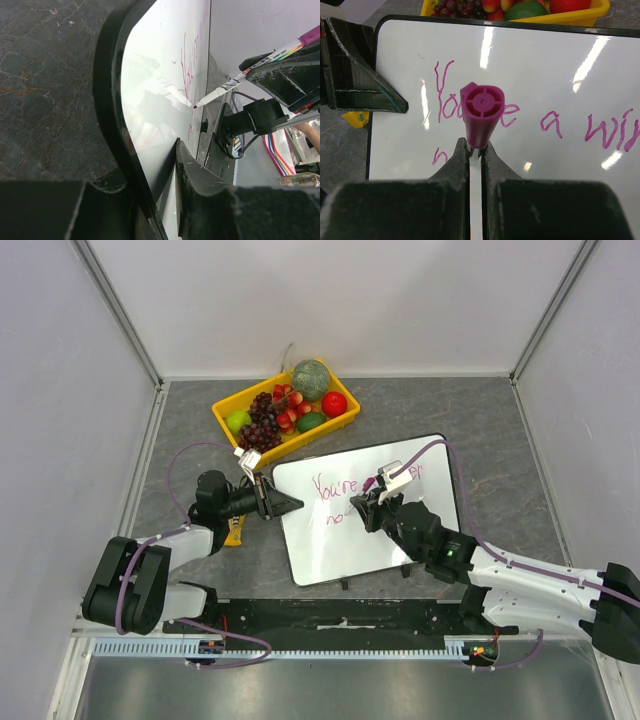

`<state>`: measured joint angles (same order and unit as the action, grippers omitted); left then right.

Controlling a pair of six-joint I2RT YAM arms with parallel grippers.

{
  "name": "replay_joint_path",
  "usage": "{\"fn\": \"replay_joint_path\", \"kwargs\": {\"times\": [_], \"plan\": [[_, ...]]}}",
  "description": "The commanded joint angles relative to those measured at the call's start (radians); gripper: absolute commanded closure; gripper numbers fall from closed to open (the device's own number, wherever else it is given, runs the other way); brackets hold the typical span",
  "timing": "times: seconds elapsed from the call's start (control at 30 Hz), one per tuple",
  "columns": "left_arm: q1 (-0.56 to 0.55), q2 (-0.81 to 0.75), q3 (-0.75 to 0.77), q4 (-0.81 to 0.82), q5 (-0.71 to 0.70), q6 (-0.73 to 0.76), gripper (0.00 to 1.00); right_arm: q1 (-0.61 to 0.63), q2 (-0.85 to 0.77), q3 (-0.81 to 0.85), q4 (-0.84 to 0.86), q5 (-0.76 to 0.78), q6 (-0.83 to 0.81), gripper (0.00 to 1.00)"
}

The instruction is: Write a sentence on the whiteboard

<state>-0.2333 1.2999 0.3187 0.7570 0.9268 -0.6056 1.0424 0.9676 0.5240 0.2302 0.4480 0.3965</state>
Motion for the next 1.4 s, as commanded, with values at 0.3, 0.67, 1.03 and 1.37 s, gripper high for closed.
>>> {"fn": "replay_joint_path", "kwargs": {"times": [0.3, 0.67, 1.03, 1.37], "plan": [[-0.028, 0.024, -0.009, -0.067, -0.042, 0.187, 0.98, -0.004, -0.004, 0.027, 0.024, 0.067, 0.019, 1.0], [-0.028, 0.022, -0.01, -0.067, -0.042, 0.187, 0.98, -0.004, -0.006, 0.001, -0.003, 0.072, 0.025, 1.0], [-0.029, 0.024, -0.009, -0.067, -0.042, 0.187, 0.98, -0.004, -0.035, -0.039, -0.031, 0.038, 0.038, 1.0], [-0.028, 0.022, -0.01, -0.067, -0.042, 0.187, 0.98, -0.004, -0.046, -0.064, -0.028, 0.023, 0.039, 1.0]]}}
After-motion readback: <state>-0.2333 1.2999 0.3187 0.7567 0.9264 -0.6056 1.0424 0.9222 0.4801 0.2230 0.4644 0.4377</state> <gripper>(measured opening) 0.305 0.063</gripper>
